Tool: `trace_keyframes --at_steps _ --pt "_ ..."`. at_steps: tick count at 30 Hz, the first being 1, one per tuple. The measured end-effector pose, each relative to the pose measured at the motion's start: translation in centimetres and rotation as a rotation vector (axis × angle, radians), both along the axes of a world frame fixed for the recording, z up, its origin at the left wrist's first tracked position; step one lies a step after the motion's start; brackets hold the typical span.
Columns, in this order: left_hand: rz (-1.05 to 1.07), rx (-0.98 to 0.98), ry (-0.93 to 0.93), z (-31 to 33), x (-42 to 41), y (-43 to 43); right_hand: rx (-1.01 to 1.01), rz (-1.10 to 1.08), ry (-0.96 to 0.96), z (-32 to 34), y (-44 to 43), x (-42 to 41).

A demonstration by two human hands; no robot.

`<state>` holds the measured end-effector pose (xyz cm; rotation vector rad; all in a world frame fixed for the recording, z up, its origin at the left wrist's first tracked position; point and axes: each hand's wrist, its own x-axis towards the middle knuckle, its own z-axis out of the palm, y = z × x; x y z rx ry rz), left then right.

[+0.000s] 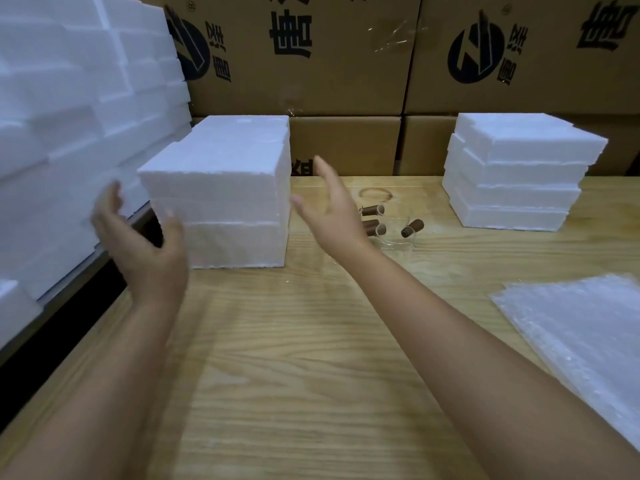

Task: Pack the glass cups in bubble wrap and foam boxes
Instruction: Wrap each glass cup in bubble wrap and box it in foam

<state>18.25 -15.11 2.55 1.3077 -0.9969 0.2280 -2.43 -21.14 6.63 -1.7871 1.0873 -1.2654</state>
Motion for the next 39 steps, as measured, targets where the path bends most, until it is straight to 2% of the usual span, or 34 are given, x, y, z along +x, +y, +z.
trace_keyframes --at_steps 2,4,7,9,12,17,20,27,33,39 --pt "-0.013 -0.023 -0.142 -1.3 -4.5 1.1 -0.044 -0.21 -0.112 -0.8 1.0 -2.7" --pt "-0.15 0.048 -0.25 -2.6 -9.4 1.8 -0.041 -0.373 -0.215 -2.3 2.4 -5.8" --pt "-0.464 0.348 -0.139 -3.3 -15.5 2.3 0.064 -0.522 -0.316 -5.1 4.1 -10.7" --pt "-0.53 0.538 0.002 -3.6 -18.1 2.3 0.16 -0.561 -0.335 -6.7 4.9 -13.2" --pt "-0.485 0.645 0.055 -3.8 -20.1 2.2 0.246 -0.559 -0.326 -7.6 4.9 -15.0" --pt "-0.329 0.608 0.15 -4.0 -19.1 -0.1 0.262 -0.555 -0.262 -7.7 4.3 -14.9" --pt "-0.302 0.661 0.195 -3.7 -18.3 -2.6 0.263 -0.539 -0.208 -7.9 3.8 -14.7" --pt "-0.262 0.756 0.095 -3.9 -18.0 -6.5 0.247 -0.52 -0.109 -8.3 3.3 -14.5" --pt "-0.244 0.721 0.08 -3.7 -17.8 -5.0 0.262 -0.517 -0.042 -8.5 2.9 -14.5" --pt "-0.23 0.68 0.182 -4.0 -17.2 -1.2 0.256 -0.502 -0.019 -8.2 3.3 -14.4"
